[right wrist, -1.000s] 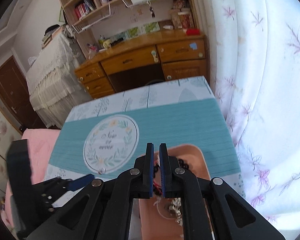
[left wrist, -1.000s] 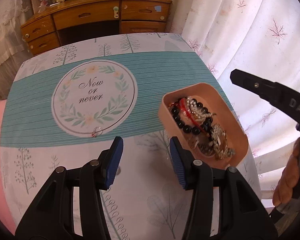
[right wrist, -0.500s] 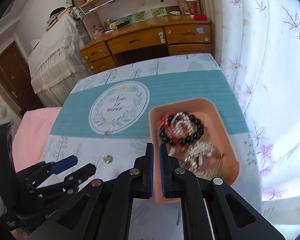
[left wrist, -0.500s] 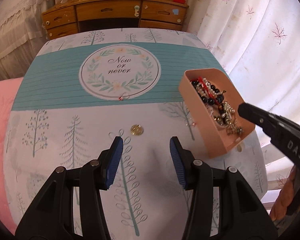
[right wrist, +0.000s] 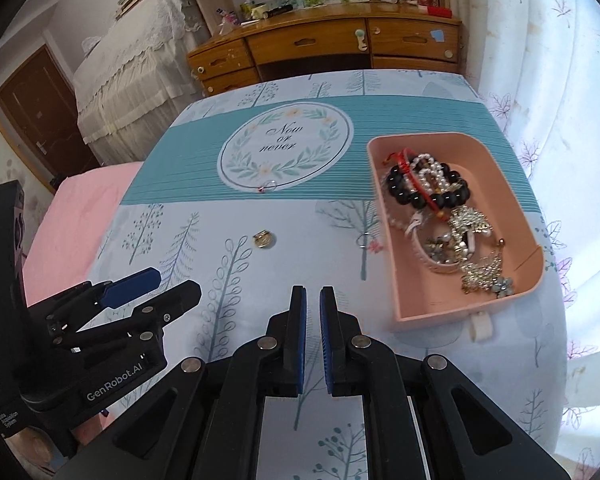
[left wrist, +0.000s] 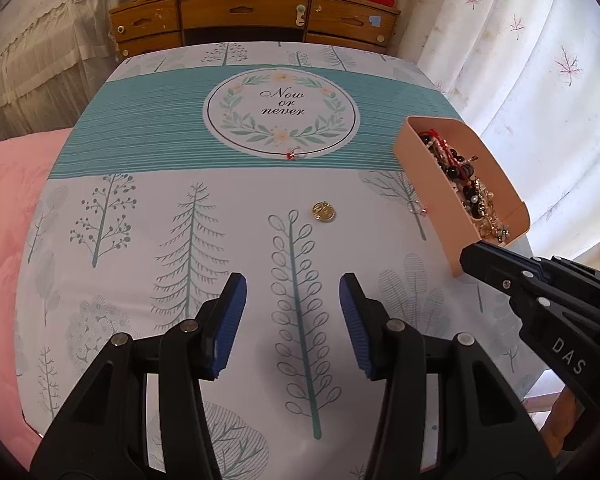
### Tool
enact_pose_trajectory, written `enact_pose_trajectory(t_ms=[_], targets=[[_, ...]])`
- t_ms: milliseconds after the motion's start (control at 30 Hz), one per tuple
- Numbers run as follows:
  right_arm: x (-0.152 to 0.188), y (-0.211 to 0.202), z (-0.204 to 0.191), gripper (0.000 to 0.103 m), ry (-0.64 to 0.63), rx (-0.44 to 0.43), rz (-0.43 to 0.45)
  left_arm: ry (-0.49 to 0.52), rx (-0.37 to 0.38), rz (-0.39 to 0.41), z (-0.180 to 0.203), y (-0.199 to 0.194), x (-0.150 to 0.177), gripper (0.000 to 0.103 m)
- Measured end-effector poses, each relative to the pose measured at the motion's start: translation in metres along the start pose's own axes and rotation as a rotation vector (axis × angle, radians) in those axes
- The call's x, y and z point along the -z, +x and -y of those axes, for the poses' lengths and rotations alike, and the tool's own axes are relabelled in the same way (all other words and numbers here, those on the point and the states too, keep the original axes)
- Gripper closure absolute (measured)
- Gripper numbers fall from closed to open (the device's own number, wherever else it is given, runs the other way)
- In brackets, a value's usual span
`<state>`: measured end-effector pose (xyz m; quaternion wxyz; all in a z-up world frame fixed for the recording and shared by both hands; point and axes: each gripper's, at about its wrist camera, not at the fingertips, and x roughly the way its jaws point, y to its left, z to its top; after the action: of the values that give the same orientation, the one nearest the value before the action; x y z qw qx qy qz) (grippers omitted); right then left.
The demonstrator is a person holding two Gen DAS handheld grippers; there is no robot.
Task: Organize jewelry
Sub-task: 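Withdraw both grippers from the tray toward the gold coin charm, then reach the right gripper to the gold coin charm and grasp it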
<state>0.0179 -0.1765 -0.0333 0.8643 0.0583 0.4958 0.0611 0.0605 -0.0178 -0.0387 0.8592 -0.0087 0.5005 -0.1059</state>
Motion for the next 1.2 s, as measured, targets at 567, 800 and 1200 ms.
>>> enact_pose_trajectory(t_ms=[567,800,1200], targets=[[-0.003,0.039,-0.012,0.096,-0.014,0.02,-0.064,-0.025,-0.012,-0.001,-0.019,0.019,-0.001,0.058],[-0.008,0.056,-0.013,0.096,-0.01,0.033,-0.077,-0.034,-0.019,-0.002,-0.028,0.029,-0.006,0.058],[-0.018,0.084,-0.006,0.069,0.013,0.05,-0.054,-0.109,-0.029,-0.015,-0.058,0.053,-0.021,0.058]])
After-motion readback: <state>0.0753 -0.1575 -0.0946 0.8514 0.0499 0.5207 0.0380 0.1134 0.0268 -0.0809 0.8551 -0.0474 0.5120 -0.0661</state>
